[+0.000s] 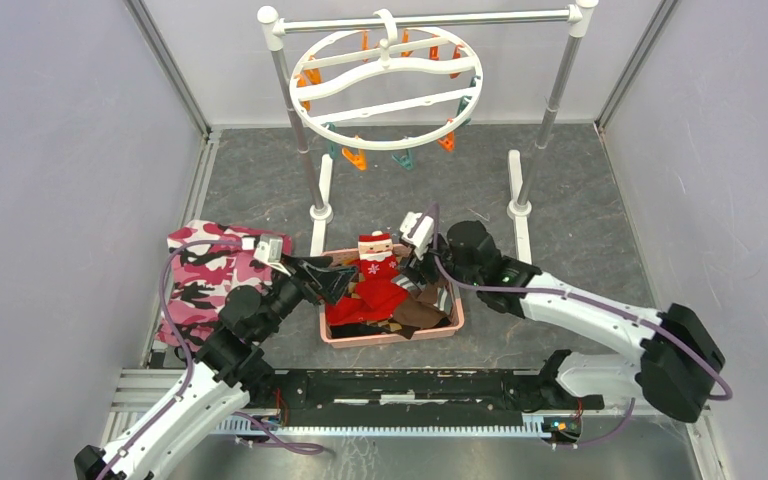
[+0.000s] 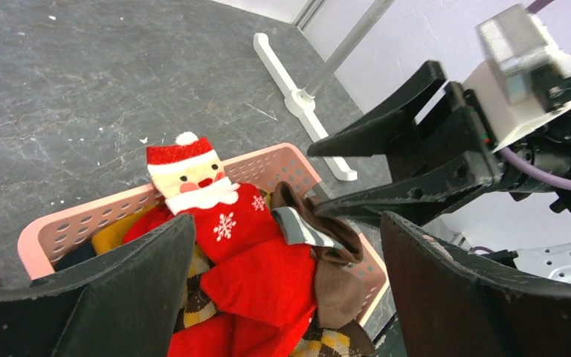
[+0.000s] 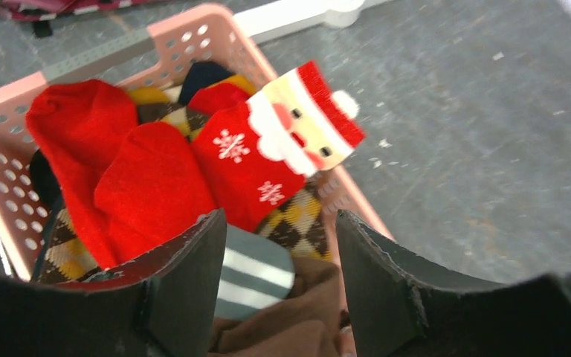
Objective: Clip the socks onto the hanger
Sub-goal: Pick up the sock from the bin.
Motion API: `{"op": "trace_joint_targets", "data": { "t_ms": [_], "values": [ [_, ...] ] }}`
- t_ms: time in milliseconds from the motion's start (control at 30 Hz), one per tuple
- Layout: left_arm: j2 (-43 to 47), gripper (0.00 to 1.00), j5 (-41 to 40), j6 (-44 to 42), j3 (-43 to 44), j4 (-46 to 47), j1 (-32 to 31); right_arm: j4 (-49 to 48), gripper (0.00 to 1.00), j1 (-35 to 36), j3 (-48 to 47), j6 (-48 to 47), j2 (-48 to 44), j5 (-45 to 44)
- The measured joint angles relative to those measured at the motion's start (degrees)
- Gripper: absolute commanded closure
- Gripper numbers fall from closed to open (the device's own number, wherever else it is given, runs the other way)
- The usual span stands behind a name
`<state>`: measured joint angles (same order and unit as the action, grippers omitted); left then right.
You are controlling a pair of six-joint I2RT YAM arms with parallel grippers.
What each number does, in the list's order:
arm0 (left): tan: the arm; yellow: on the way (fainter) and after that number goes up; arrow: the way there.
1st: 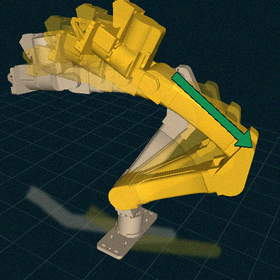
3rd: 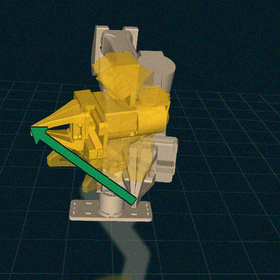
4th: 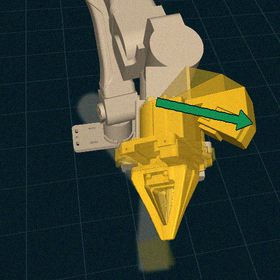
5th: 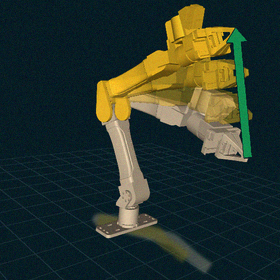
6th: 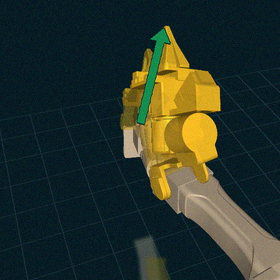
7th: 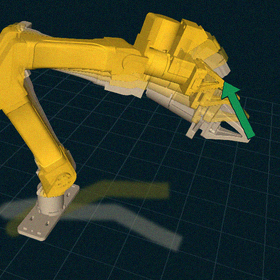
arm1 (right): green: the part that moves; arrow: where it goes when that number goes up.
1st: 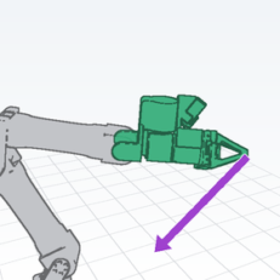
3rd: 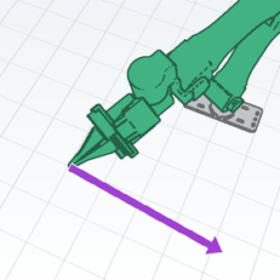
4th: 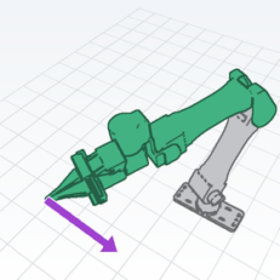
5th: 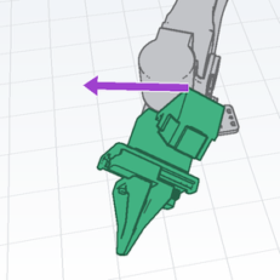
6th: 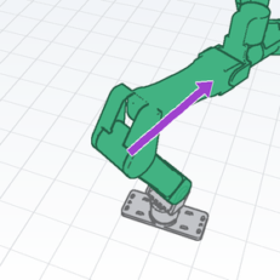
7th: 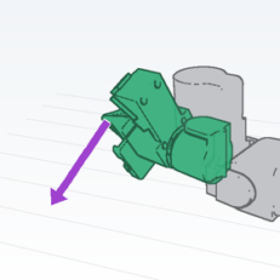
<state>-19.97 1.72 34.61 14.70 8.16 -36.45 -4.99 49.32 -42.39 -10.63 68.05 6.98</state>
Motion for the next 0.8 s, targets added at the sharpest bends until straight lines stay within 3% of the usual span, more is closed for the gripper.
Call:
{"op": "trace_joint_targets", "data": {
  "t_ms": [267,600,800],
  "values": [
    [1.51,0.02,-1.7,0.02,-0.15,-4.42,0.0,1.55,0.4,0.96,-0.04,3.93,6.75,1.75],
    [2.16,0.03,-2.78,0.79,-1.53,-5.09,0.0,4.44,0.41,2.03,0.0,3.45,-3.37,2.64],
    [1.75,0.03,-1.86,1.81,-1.55,-4.15,0.0,7.63,0.46,4.37,-0.52,1.73,3.32,1.84]
  ]
}}
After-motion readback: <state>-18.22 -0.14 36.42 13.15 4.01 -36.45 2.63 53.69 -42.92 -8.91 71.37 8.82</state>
